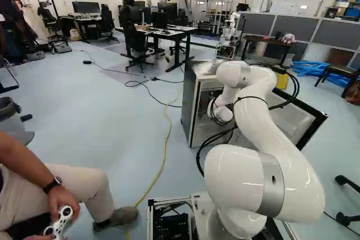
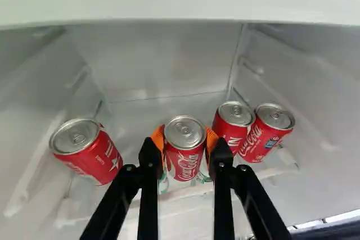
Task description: Grab a drink from the fridge
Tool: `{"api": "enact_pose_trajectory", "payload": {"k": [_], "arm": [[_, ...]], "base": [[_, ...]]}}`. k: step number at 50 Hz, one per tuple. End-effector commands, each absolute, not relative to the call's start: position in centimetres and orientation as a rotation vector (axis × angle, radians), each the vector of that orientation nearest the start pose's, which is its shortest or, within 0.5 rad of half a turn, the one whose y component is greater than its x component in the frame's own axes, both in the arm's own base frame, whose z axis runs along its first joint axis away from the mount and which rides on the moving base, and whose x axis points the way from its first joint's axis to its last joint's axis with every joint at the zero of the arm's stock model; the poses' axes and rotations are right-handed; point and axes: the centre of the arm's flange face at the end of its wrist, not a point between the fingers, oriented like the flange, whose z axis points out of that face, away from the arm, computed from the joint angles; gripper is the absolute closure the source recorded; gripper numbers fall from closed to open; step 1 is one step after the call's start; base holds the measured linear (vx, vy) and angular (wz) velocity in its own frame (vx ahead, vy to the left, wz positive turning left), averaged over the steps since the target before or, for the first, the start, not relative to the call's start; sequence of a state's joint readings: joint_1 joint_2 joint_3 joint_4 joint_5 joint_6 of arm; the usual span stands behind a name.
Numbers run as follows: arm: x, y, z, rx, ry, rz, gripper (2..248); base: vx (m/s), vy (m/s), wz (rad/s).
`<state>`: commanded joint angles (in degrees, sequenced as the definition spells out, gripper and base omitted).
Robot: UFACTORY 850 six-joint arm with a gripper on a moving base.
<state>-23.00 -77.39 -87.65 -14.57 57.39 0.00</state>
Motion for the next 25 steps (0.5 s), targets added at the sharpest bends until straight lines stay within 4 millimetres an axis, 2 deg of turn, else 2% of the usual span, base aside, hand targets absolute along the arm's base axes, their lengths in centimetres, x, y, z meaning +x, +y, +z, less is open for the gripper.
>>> {"api": "enact_pose_trajectory", "payload": {"k": [25], "arm": [[60.8, -24.2, 6.3, -2.739, 0.182, -1.751, 158]], "base": [[0.000, 0.000, 0.000]]}}
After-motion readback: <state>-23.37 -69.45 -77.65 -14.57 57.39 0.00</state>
